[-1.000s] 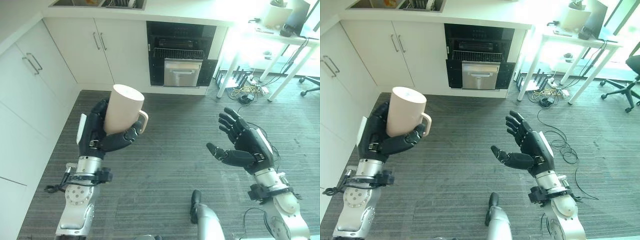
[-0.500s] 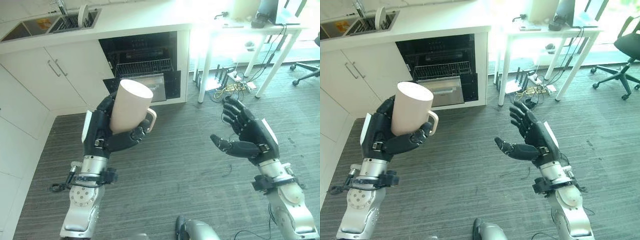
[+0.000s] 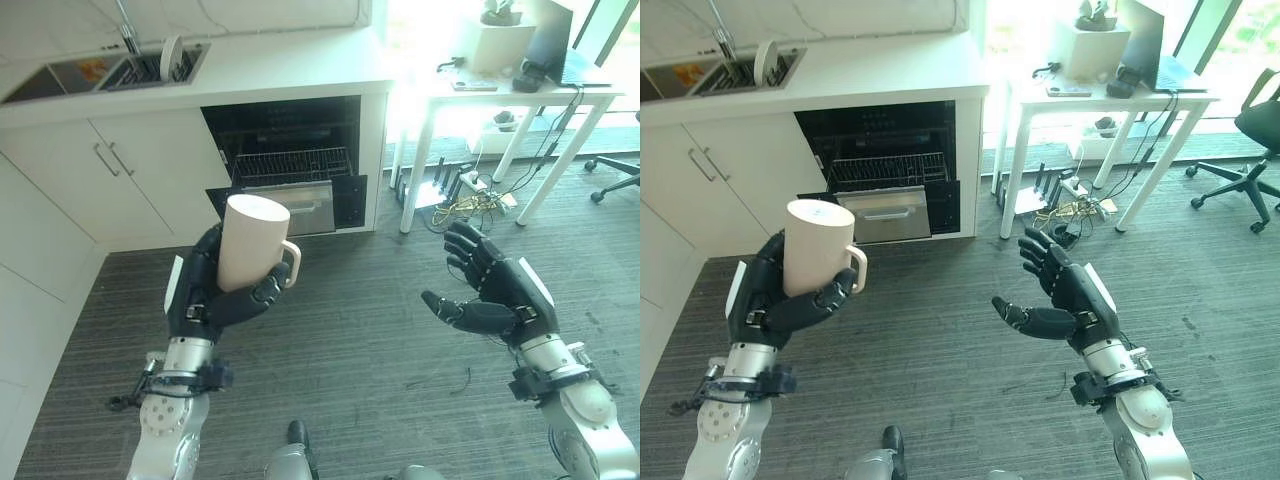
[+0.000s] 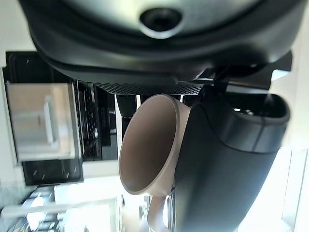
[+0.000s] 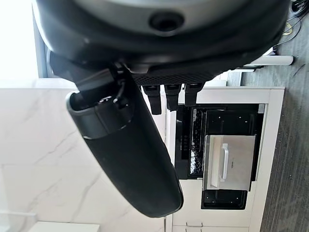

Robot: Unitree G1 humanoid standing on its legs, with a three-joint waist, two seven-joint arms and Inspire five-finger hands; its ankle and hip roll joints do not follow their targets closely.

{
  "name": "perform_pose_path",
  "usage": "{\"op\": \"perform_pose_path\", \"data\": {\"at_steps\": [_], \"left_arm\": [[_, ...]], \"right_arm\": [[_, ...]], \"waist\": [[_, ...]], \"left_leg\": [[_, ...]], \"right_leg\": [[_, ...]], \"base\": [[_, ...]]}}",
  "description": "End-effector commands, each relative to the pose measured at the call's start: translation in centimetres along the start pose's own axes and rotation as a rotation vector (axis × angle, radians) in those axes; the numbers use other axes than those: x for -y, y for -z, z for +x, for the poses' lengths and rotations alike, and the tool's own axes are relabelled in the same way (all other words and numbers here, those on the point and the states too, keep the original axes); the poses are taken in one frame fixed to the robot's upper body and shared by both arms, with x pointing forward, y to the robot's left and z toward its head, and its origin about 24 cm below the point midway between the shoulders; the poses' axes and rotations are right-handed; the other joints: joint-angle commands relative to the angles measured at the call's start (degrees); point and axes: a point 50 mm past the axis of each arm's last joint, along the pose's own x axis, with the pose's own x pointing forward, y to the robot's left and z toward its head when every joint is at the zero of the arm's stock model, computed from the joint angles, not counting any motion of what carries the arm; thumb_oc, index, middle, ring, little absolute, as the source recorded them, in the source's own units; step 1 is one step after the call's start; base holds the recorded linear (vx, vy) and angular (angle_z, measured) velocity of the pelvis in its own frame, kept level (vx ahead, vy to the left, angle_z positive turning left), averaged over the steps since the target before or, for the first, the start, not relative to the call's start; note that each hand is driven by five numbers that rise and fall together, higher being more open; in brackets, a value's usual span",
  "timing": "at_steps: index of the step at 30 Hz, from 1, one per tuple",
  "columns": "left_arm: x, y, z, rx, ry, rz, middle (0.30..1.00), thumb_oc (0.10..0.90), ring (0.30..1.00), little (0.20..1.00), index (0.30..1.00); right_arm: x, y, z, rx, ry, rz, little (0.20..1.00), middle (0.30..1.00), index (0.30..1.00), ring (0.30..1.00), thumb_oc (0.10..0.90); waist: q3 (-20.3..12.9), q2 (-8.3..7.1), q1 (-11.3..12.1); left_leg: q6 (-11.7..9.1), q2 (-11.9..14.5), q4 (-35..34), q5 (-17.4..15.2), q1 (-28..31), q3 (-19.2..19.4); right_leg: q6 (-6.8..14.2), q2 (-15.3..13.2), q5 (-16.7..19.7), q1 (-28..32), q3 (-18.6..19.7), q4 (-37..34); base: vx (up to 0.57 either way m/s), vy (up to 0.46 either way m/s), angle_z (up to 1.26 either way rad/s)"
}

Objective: Place the dishes in the dishwasher.

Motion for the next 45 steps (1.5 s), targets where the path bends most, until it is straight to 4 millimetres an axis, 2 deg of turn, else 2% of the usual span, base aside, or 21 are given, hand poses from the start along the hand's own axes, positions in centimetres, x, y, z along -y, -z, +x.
{"op": "perform_pose_path", "data": {"at_steps": [1,3,6,8,10,12,16,18,19,22,26,28,29,31,32,35,36,38,40,43,45], "left_arm": [[-0.5,-5.8,2.3,0.346,0.016,0.020,0.300,0.400,0.300,0.300,0.300],[0.2,-6.1,2.8,0.363,0.069,0.053,0.300,0.400,0.300,0.300,0.300],[0.3,-6.5,3.2,0.371,0.084,0.062,0.300,0.400,0.300,0.300,0.300],[0.4,-6.6,3.4,0.373,0.094,0.064,0.300,0.400,0.300,0.300,0.300],[0.6,-6.7,3.6,0.375,0.128,0.087,0.300,0.400,0.300,0.300,0.300],[0.5,-6.7,3.5,0.370,0.119,0.113,0.300,0.400,0.300,0.300,0.300],[0.1,-6.9,3.6,0.362,0.114,0.118,0.300,0.400,0.300,0.300,0.300],[-0.1,-6.9,3.4,0.360,0.111,0.123,0.300,0.400,0.300,0.300,0.300],[-0.1,-7.0,3.2,0.359,0.107,0.126,0.300,0.400,0.300,0.300,0.300],[0.2,-7.0,2.7,0.358,0.106,0.136,0.300,0.400,0.300,0.300,0.300],[0.4,-7.1,2.7,0.358,0.105,0.151,0.300,0.400,0.300,0.300,0.300],[0.0,-6.8,2.6,0.342,0.075,0.133,0.300,0.400,0.300,0.300,0.300],[0.0,-6.8,2.6,0.341,0.070,0.129,0.300,0.400,0.300,0.300,0.300],[0.0,-6.8,2.4,0.342,0.069,0.134,0.300,0.400,0.300,0.300,0.300],[0.0,-6.7,2.2,0.339,0.078,0.149,0.300,0.400,0.300,0.300,0.300],[-0.1,-6.5,1.9,0.332,0.079,0.148,0.300,0.400,0.300,0.300,0.300],[-0.2,-6.4,1.8,0.331,0.078,0.142,0.300,0.400,0.300,0.300,0.300],[-0.3,-6.2,1.5,0.327,0.073,0.122,0.300,0.400,0.300,0.300,0.300],[-0.2,-5.9,1.6,0.317,0.079,0.119,0.300,0.400,0.300,0.300,0.300],[-0.2,-5.8,1.3,0.315,0.104,0.127,0.300,0.400,0.300,0.300,0.300],[-0.4,-5.6,1.0,0.309,0.072,0.111,0.300,0.400,0.300,0.300,0.300]], "right_arm": [[0.0,-5.1,1.9,0.284,-0.031,-0.053,0.900,0.900,0.900,0.900,0.800],[-0.2,-5.2,2.3,0.295,-0.027,-0.066,0.900,0.900,0.900,0.900,0.800],[-0.4,-5.6,2.4,0.317,-0.024,-0.054,0.900,0.900,0.900,0.900,0.800],[-0.7,-5.5,2.5,0.319,-0.028,-0.061,0.900,0.900,0.900,0.900,0.800],[-0.8,-5.2,2.3,0.308,-0.018,-0.070,0.900,0.900,0.900,0.900,0.800],[-0.8,-5.0,2.4,0.297,-0.032,-0.077,0.900,0.900,0.900,0.900,0.800],[-0.3,-5.2,2.3,0.294,-0.035,-0.077,0.900,0.900,0.900,0.900,0.800],[-0.1,-5.3,2.2,0.293,-0.039,-0.079,0.900,0.900,0.900,0.900,0.800],[-0.1,-5.2,2.0,0.288,-0.048,-0.080,0.900,0.900,0.900,0.900,0.800],[-0.5,-5.0,1.7,0.269,-0.071,-0.070,0.900,0.900,0.900,0.900,0.800],[-0.9,-5.0,2.0,0.271,-0.087,-0.064,0.900,0.900,0.900,0.900,0.800],[-1.2,-4.9,2.5,0.263,-0.096,-0.067,0.900,0.900,0.900,0.900,0.800],[-1.2,-5.0,2.6,0.264,-0.101,-0.065,0.900,0.900,0.900,0.900,0.800],[-1.2,-5.1,2.7,0.269,-0.104,-0.060,0.900,0.900,0.900,0.900,0.800],[-1.0,-5.1,2.6,0.262,-0.097,-0.066,0.900,0.900,0.900,0.900,0.800],[-0.5,-4.8,2.3,0.245,-0.092,-0.057,0.900,0.900,0.900,0.900,0.800],[-0.5,-4.7,2.1,0.240,-0.095,-0.053,0.900,0.900,0.900,0.900,0.800],[-0.3,-4.3,1.8,0.222,-0.102,-0.048,0.900,0.900,0.900,0.900,0.800],[-0.4,-3.9,1.7,0.211,-0.096,-0.055,0.900,0.900,0.900,0.900,0.800],[-0.8,-3.7,2.2,0.213,-0.095,-0.043,0.900,0.900,0.900,0.900,0.800],[-1.2,-3.3,2.0,0.204,-0.117,-0.039,0.900,0.900,0.900,0.900,0.800]], "waist": [[-3.8,0.29,0.8],[-4.4,-0.50,1.7],[-4.8,-1.15,2.1],[-4.8,-0.63,1.8],[-4.4,0.02,1.2],[-3.7,0.33,0.5],[-3.2,-0.46,0.4],[-2.5,-1.72,0.3],[-2.0,-2.87,-0.3],[-1.8,-3.47,-1.6],[-2.8,-3.77,-1.3],[-4.0,-3.34,-1.3],[-4.2,-3.15,-1.3],[-4.6,-2.51,-1.3],[-4.8,-2.31,-1.2],[-4.4,-3.19,-0.6],[-4.0,-3.55,-0.4],[-3.0,-3.84,-0.1],[-2.2,-3.86,0.0],[-1.7,-2.08,-0.1],[-1.9,1.29,0.2]], "left_leg": [[-4.9,0.9,2.1,-8.6,-0.2,-3.2],[-3.5,-1.1,2.1,-9.8,0.4,-4.0],[-1.7,-3.5,2.1,-10.9,1.5,-5.4],[-0.9,-4.0,2.1,-11.8,2.8,-6.1],[0.4,-5.2,2.1,-12.9,4.7,-7.4],[0.8,-5.1,2.1,-13.6,6.1,-7.5],[0.0,-4.7,2.1,-13.7,6.9,-7.5],[-0.5,-4.9,2.1,-14.5,7.9,-6.8],[-0.5,-5.6,2.1,-15.8,8.8,-6.4],[0.1,-6.6,2.1,-18.8,11.4,-6.5],[-0.2,-6.1,2.1,-20.2,13.2,-6.0],[-1.4,-4.7,2.1,-20.3,15.6,-5.9],[-1.9,-4.3,2.1,-19.9,16.3,-5.9],[-3.5,-3.1,2.1,-15.5,17.6,-6.0],[-4.5,-2.5,2.1,-10.9,18.0,-5.8],[-6.0,-2.3,3.4,-2.7,18.6,-5.2],[-6.3,-2.3,6.1,-1.7,17.6,-5.0],[-6.4,-1.6,15.8,-1.2,12.7,-3.6],[-5.6,-1.1,17.3,-2.3,9.4,-2.6],[-5.2,-1.6,2.1,-2.8,10.1,0.7],[-6.5,-0.3,2.1,-6.7,2.3,-5.6]], "right_leg": [[2.3,0.9,2.3,1.9,-3.2,-5.4],[3.7,-0.4,3.8,3.3,-3.8,-5.4],[5.7,-1.5,10.0,4.9,-4.6,-5.4],[6.2,-1.4,15.1,5.7,-5.3,-5.4],[6.5,-1.9,19.1,2.3,-4.4,7.2],[5.4,-1.2,17.5,-3.7,-3.7,11.1],[4.3,0.8,15.7,-3.3,-6.0,-1.6],[4.2,-0.7,14.1,-5.0,-6.3,-5.4],[5.1,-2.8,14.8,-9.2,-4.8,-5.4],[6.6,-5.5,18.4,-17.8,-1.4,-5.4],[6.5,-5.5,16.7,-15.9,-3.2,-5.4],[5.4,-3.9,14.8,-14.3,-3.4,-5.4],[5.0,-3.4,14.5,-13.9,-3.4,-5.4],[3.4,-1.3,13.1,-13.0,-2.4,-5.4],[2.3,-0.3,11.7,-11.9,-2.0,-5.4],[0.2,0.7,9.4,-9.3,-0.5,-5.4],[-0.3,0.6,9.0,-8.6,-0.3,-5.4],[-1.6,0.7,8.1,-7.0,-0.8,-5.4],[-1.7,0.4,7.6,-5.9,-1.7,-5.4],[-0.3,0.6,6.0,-4.7,-1.6,-5.4],[0.5,3.6,4.6,-3.8,-0.4,-5.4]], "base": [[0.26,0.300,0.24],[0.31,0.357,0.22],[0.26,0.303,0.20],[0.23,0.269,0.16],[0.24,0.300,0.20],[0.18,0.169,0.28],[0.17,-0.042,0.06],[0.19,-0.186,0.15],[0.23,-0.226,0.15],[0.35,-0.285,-0.25],[0.34,-0.348,0.14],[0.42,-0.415,0.10],[0.39,-0.361,-0.01],[0.38,-0.349,0.01],[0.30,-0.286,0.06],[0.32,-0.310,-0.22],[0.22,-0.240,-0.60],[0.19,-0.235,-0.38],[0.16,-0.150,-0.05],[0.23,0.104,0.09],[0.26,0.303,0.14]]}}
